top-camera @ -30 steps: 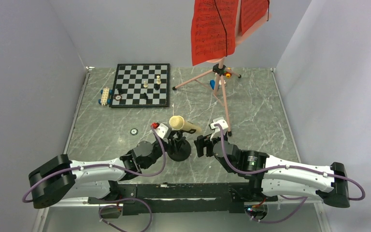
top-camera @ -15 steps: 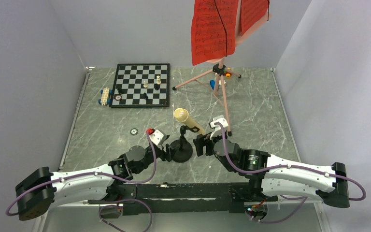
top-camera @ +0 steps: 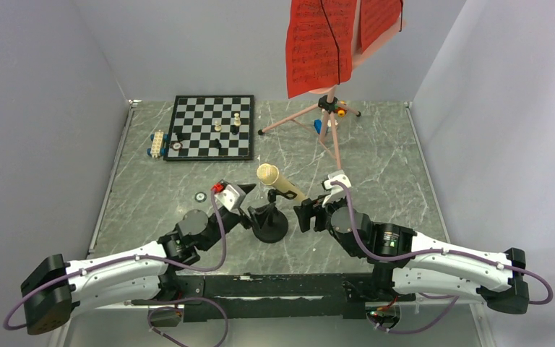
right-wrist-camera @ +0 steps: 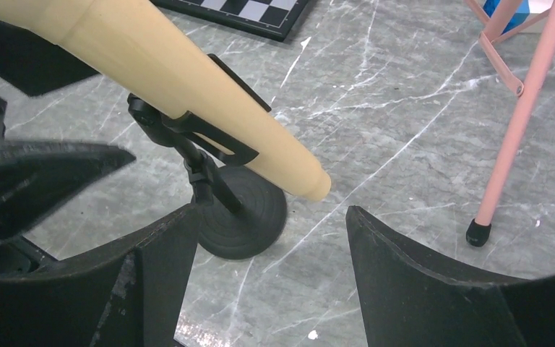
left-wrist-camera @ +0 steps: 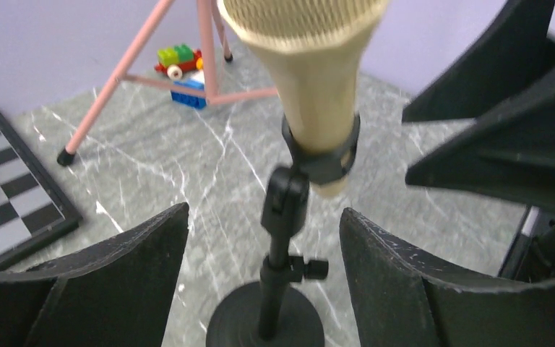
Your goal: Pack up the instrument practice props
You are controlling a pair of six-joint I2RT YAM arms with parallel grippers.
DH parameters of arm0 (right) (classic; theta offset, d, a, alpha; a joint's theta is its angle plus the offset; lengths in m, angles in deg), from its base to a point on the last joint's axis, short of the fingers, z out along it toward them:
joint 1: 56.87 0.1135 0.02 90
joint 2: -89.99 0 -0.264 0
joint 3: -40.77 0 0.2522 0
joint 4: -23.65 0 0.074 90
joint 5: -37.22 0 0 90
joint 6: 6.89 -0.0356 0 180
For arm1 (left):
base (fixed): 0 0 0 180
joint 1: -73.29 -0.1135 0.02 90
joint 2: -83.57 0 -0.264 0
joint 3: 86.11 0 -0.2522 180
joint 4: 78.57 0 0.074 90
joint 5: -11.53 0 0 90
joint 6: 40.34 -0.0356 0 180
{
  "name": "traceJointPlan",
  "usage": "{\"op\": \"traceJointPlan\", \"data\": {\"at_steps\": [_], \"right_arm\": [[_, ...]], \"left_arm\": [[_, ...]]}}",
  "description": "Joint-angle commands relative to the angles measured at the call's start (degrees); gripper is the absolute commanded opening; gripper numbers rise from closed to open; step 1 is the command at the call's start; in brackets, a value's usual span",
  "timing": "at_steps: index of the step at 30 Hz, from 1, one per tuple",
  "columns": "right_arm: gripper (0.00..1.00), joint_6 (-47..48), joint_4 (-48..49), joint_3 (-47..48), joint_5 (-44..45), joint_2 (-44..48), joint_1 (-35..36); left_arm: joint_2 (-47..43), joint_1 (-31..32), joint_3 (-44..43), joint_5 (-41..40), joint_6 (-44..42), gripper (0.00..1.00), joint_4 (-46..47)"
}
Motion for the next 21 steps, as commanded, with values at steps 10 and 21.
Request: {"op": "traceJointPlan", "data": {"at_steps": [10, 21], "right_arm": [[0.78, 0.46, -2.04, 2.70, 0.85, 0.76, -0.13], [0.78, 0.55, -1.36, 2.35, 0.44, 0.60, -0.13]], "left_arm": [[10.38, -8.59, -4.71, 14.38, 2.26, 0.71, 14.12], [14.65, -9.69, -4.09, 20.39, 3.81, 0.26, 16.24]]}}
